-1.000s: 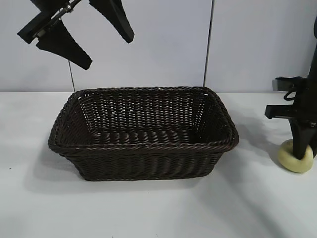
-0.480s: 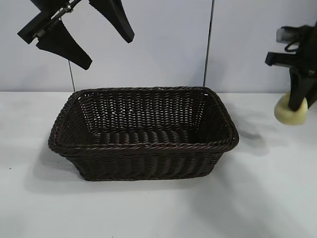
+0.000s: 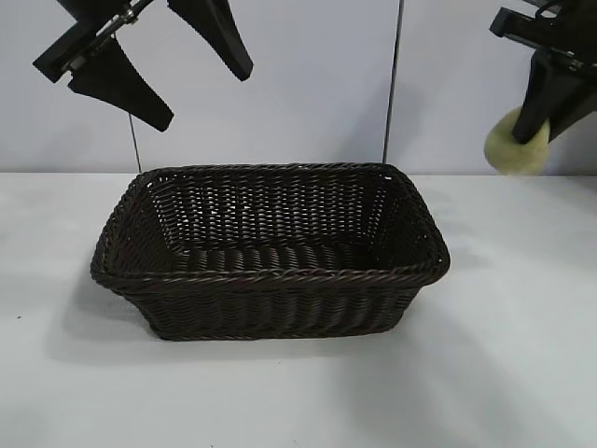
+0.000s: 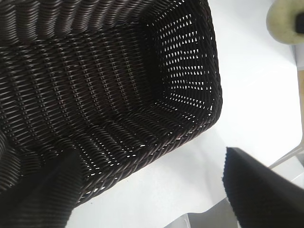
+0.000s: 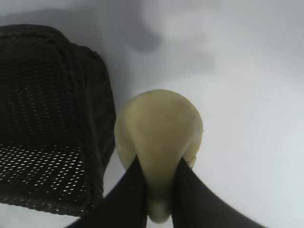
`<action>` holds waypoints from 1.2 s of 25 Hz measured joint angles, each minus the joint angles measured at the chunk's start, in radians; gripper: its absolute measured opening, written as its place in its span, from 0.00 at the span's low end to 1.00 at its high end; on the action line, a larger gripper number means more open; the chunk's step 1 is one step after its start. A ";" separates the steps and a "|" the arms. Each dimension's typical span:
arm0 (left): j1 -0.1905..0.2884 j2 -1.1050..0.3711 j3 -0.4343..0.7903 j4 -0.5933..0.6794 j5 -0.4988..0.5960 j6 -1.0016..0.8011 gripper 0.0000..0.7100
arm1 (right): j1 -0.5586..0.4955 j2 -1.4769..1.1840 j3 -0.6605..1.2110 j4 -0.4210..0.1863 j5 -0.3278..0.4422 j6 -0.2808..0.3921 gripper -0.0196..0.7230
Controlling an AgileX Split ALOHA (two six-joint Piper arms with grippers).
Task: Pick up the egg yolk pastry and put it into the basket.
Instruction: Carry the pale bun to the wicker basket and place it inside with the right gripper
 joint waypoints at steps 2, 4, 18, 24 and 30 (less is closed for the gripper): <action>0.000 0.000 0.000 0.000 0.000 0.000 0.83 | 0.007 0.000 0.000 0.039 0.000 -0.011 0.17; 0.000 0.000 0.000 0.000 0.000 0.000 0.83 | 0.029 -0.001 0.000 0.050 -0.001 -0.015 0.17; 0.000 0.000 0.000 0.000 0.001 0.000 0.83 | 0.309 -0.001 0.000 0.050 -0.096 0.004 0.17; 0.000 0.000 0.000 0.000 0.002 0.000 0.83 | 0.401 0.013 0.000 0.026 -0.157 0.031 0.17; 0.000 0.000 0.000 0.000 0.002 0.000 0.83 | 0.412 0.111 0.000 0.003 -0.167 0.076 0.17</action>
